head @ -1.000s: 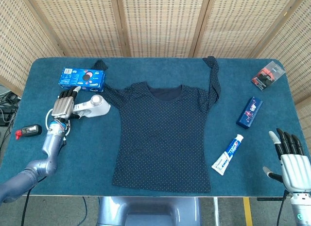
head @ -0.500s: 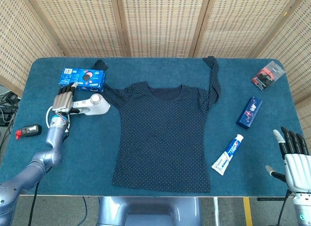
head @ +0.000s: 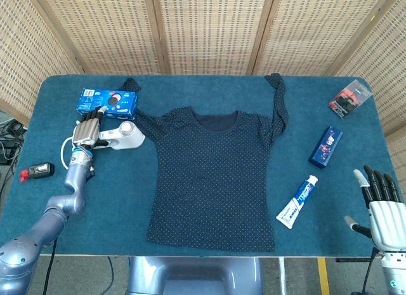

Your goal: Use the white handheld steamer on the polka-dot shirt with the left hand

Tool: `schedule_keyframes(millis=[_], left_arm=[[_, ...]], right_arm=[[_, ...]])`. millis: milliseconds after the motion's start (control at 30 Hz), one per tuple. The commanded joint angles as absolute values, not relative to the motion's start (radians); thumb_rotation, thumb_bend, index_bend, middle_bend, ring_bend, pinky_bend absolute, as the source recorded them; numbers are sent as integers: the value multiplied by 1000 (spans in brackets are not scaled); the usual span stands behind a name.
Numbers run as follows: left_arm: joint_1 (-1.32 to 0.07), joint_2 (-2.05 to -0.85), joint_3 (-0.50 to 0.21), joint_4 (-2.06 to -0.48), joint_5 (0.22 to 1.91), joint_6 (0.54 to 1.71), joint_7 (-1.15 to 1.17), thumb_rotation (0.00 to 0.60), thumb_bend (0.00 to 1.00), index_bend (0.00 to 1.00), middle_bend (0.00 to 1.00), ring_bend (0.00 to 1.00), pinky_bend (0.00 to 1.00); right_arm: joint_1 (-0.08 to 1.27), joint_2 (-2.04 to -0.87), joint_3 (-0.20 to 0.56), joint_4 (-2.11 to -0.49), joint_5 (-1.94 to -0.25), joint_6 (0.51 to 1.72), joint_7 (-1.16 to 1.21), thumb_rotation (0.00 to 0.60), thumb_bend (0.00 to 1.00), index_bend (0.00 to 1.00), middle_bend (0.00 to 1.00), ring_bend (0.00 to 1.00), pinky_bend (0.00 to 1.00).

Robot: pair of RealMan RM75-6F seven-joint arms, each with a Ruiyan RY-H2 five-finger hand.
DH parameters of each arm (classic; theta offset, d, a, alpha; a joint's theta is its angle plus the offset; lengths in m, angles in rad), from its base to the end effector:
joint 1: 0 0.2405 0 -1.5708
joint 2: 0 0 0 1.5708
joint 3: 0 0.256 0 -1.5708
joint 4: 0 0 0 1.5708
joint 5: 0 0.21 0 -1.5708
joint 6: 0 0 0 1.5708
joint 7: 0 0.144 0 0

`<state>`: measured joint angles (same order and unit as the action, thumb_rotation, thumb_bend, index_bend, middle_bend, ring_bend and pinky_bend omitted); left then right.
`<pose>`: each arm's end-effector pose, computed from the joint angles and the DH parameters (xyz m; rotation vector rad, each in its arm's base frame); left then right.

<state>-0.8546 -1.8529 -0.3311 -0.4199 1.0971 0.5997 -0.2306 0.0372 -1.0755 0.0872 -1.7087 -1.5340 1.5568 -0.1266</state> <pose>-0.2711 0.4653 0.0130 -1.3594 -1.2035 -0.7963 -0.2918 -0.1727 0.1771 1.3524 -0.7827 0.9015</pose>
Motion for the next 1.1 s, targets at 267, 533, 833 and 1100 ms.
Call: schedule_keyframes(millis=[267,533,833,1100], left_arm=[[-856,-1900,-305,-338,1166,714,-329,600,513,410,484,440,384],[-852,-1925,-294,-293,1193,758,-366,600,547,700,620,568,582],[-835,-1919,-279,-292,1224,811,-427,600,679,921,764,712,741],[-837,-1864,-222,-367,1313,884,-530,600,679,923,765,712,791]], right_arm=[[40,-1077,87,-1707,-1525,1547,-130,600,0,0,0,0,0],[40,-1077,84,-1707,-1531,1550,-127,600,0,0,0,0,0],[40,-1076,81,-1708,-1535,1551,-125,600,0,0,0,0,0],[38,-1074,81,-1711,-1539,1558,-123,600,0,0,0,0,0]])
